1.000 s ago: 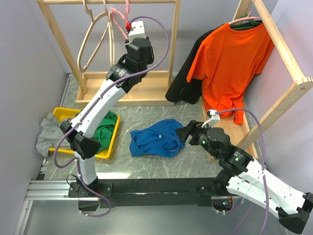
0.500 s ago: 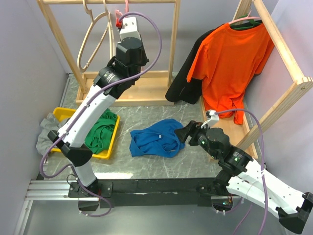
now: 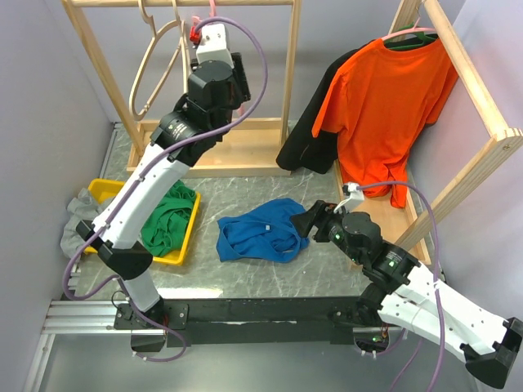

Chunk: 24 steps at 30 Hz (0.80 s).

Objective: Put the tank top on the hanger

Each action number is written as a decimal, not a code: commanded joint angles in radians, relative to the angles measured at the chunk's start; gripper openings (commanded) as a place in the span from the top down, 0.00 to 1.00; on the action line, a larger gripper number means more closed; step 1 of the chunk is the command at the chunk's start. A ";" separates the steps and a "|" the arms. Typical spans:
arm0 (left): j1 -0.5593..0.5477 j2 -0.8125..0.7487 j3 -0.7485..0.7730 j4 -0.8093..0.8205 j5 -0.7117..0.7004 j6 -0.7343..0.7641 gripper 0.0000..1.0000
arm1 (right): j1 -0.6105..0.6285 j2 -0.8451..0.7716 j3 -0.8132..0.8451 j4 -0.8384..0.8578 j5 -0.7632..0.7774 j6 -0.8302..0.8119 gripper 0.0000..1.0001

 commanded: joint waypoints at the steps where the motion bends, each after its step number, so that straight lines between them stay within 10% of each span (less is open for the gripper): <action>1: -0.004 0.012 0.083 0.032 -0.032 0.019 0.35 | -0.001 0.001 0.011 0.041 0.004 0.006 0.17; 24: -0.005 0.196 0.135 0.131 -0.216 0.180 0.53 | -0.001 -0.031 0.008 0.008 0.033 0.000 0.16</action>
